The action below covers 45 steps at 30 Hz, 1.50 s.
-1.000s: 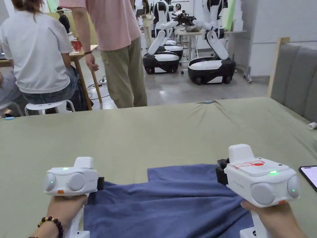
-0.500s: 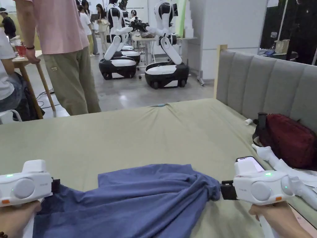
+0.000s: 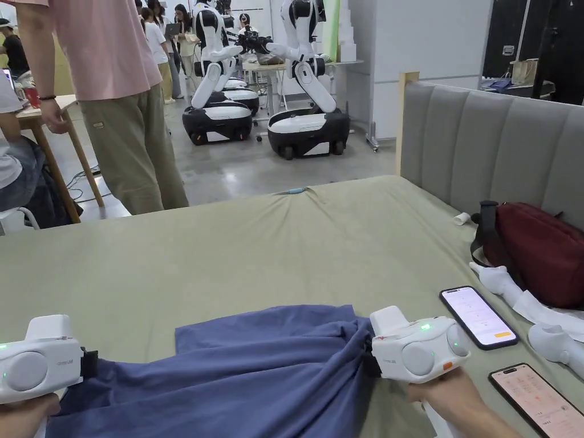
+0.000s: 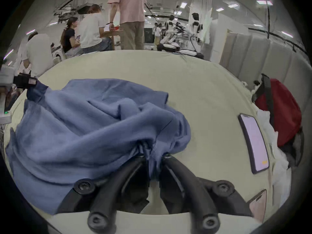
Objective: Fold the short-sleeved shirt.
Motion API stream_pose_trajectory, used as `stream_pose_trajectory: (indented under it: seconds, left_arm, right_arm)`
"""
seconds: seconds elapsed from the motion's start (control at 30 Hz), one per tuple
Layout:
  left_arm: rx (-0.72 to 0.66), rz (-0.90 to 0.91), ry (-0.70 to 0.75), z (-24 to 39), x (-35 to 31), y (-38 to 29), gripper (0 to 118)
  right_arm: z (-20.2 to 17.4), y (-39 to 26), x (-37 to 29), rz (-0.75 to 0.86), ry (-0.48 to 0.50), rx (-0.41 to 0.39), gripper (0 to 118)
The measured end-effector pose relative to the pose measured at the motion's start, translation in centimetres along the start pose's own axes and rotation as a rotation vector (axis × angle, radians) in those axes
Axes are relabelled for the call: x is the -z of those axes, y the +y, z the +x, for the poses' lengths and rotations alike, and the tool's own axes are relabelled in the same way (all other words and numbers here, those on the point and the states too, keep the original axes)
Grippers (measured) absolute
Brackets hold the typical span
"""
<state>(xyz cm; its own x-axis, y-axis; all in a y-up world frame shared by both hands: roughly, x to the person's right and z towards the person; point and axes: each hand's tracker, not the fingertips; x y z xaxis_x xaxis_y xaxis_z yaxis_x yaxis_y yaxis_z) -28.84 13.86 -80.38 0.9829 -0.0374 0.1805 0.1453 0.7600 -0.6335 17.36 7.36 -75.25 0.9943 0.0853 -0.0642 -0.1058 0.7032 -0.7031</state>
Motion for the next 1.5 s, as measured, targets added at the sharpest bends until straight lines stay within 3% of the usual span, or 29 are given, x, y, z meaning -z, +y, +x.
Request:
stream_pose_trajectory:
  seconds: [0.4,0.53,0.73,1.1,1.5]
  left_arm:
    - [-0.043,0.198,-0.005,-3.4,-6.1,5.7,2]
    - [-0.089,0.298,0.008,-5.4,-8.8,9.7,2]
    - [-0.133,0.415,0.066,-8.6,-12.5,16.8,2]
    - [-0.188,0.63,0.135,-11.4,-19.0,28.8,2]
    - [-0.177,0.639,0.142,-12.5,-17.2,29.3,2]
  right_arm:
    - [-2.9,9.0,-8.9,0.335,-0.035,0.067,10]
    - [-3.5,15.0,-10.5,0.444,-0.108,0.014,10]
    - [-3.6,23.8,-12.8,0.537,-0.174,0.007,10]
    - [-2.3,37.7,-17.6,0.651,-0.299,0.044,10]
    - [-1.7,38.7,-15.3,0.607,-0.31,0.062,10]
